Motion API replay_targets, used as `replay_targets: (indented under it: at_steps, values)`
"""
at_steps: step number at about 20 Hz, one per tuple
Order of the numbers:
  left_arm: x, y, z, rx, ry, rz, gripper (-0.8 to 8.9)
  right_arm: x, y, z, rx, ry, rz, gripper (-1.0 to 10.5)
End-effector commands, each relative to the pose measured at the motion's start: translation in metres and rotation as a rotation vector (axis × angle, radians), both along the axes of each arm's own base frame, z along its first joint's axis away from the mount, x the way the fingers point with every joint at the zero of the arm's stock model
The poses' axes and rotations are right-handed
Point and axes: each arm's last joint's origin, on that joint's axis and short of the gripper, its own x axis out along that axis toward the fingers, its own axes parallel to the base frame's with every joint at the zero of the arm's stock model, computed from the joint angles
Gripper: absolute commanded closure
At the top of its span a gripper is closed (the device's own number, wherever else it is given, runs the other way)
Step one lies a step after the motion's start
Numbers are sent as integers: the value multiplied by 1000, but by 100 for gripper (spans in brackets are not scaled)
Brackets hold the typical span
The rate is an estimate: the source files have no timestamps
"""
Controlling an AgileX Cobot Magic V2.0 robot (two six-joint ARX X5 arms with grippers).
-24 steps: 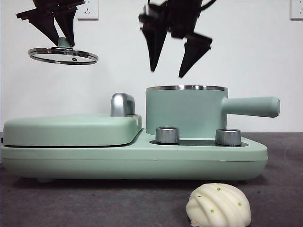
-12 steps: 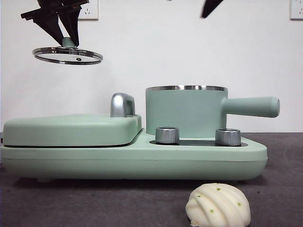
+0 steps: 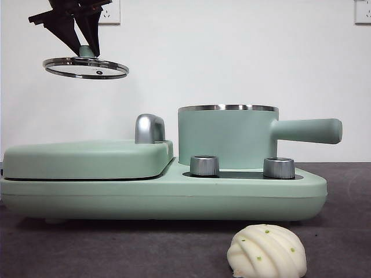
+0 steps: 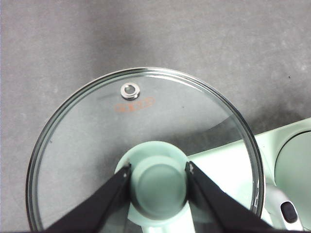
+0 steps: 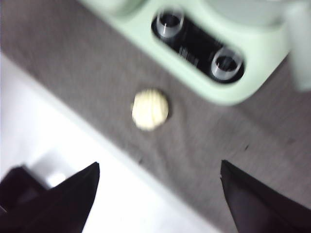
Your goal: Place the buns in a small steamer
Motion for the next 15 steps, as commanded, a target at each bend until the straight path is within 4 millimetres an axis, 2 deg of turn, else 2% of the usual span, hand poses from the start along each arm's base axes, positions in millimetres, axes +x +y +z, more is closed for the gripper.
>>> replay_targets:
  at_steps: [1, 5, 11, 15]
  values:
    - [-5, 0, 15, -13, -67, -1, 694, -4, 5, -27, -83, 87, -54, 554]
    - [-5, 0, 15, -13, -66, -2, 694, 1, 33, -74, 26, 44, -30, 554]
    - [-5, 0, 15, -13, -66, -2, 694, 7, 52, -145, -40, 101, -11, 554]
    - [-5, 0, 15, -13, -66, -2, 694, 16, 66, -170, -25, 86, -8, 554]
